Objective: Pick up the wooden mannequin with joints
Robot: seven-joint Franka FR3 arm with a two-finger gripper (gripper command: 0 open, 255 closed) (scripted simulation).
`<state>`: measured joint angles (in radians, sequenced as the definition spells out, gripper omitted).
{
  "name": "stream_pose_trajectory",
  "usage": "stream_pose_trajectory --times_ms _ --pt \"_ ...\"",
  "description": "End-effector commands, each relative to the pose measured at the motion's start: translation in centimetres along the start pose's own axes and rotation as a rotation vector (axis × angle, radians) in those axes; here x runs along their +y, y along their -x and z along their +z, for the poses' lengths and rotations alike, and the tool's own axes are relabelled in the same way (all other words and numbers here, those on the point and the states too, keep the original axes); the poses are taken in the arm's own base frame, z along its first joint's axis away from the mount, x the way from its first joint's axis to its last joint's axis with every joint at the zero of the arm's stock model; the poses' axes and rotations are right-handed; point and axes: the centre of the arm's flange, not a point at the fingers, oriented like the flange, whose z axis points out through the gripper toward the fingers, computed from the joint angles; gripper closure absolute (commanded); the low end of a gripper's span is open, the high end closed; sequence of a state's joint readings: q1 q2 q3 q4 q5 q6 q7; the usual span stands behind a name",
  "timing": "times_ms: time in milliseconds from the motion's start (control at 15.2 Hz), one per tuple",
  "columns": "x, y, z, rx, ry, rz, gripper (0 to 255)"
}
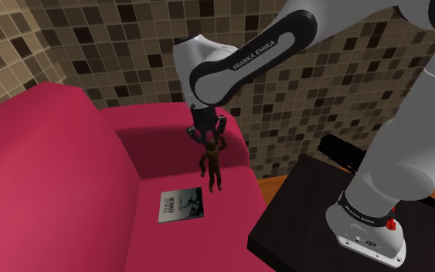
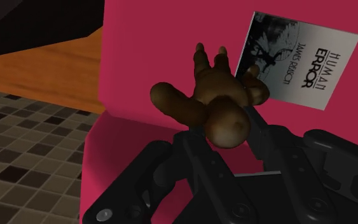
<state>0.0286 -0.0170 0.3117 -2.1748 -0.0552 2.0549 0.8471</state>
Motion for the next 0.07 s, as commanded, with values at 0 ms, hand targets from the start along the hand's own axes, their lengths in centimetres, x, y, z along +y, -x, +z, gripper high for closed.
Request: stream_pose_trajectory --times_ms 0 --pt "0.06 0.01 -0.27 0.000 0.000 0.000 255"
